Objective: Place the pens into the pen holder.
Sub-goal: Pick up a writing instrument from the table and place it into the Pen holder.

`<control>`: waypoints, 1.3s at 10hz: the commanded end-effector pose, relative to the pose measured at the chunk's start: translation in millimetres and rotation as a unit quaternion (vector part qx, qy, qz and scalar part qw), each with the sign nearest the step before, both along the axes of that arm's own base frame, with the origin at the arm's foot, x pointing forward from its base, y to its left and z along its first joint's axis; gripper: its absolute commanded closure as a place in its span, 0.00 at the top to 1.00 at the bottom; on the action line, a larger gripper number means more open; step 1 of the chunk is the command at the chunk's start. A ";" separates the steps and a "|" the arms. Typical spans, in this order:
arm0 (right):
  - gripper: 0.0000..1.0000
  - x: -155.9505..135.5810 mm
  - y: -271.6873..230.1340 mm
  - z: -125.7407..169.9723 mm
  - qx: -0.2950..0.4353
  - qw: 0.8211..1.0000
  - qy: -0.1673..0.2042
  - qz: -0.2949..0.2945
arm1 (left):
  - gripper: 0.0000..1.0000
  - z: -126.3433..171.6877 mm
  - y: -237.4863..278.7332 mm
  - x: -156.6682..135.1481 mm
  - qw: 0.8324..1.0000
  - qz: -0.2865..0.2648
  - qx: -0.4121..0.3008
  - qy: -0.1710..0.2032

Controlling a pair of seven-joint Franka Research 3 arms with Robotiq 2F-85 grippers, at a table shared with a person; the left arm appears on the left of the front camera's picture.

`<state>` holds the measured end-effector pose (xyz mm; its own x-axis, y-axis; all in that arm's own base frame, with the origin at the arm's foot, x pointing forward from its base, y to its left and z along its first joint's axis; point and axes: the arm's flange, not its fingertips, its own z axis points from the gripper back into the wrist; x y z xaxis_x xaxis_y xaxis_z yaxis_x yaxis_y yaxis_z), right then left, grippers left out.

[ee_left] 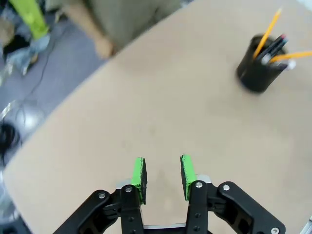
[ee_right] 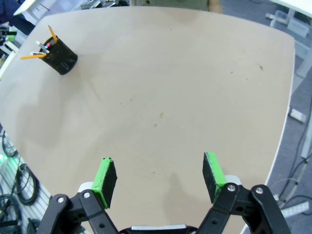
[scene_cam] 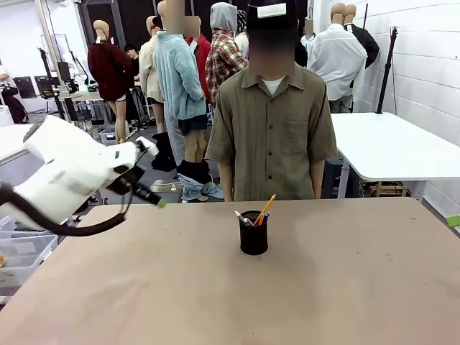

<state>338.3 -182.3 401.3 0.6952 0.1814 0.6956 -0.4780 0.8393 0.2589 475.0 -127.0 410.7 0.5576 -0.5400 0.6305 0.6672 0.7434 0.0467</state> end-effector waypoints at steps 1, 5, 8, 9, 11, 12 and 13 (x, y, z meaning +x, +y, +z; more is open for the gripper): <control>0.89 -1.5 0.1 -1.2 -0.010 1.000 0.003 0.005 | 0.40 55.0 4.1 -10.6 0.991 0.067 0.051 0.100; 0.89 -1.5 0.1 -1.2 -0.010 1.000 0.003 0.005 | 0.79 52.4 24.3 -27.7 0.974 0.126 0.091 0.165; 0.89 -1.5 0.1 -1.2 -0.010 1.000 0.003 0.005 | 1.00 38.1 35.0 -33.2 0.963 0.157 0.127 0.181; 0.89 -1.5 0.1 -1.2 -0.010 1.000 0.003 0.005 | 1.00 34.4 50.0 -40.2 0.965 0.149 0.121 0.177; 0.89 -1.5 0.1 -1.2 -0.010 1.000 0.003 0.005 | 1.00 23.3 82.4 -52.0 0.972 0.125 0.081 0.180; 0.89 -1.5 0.1 -1.2 -0.010 1.000 0.003 0.005 | 1.00 18.4 91.8 -63.3 0.971 0.122 0.087 0.184; 0.89 -1.5 0.1 -1.2 -0.010 1.000 0.003 0.005 | 1.00 15.8 102.1 -70.6 0.972 0.126 0.083 0.182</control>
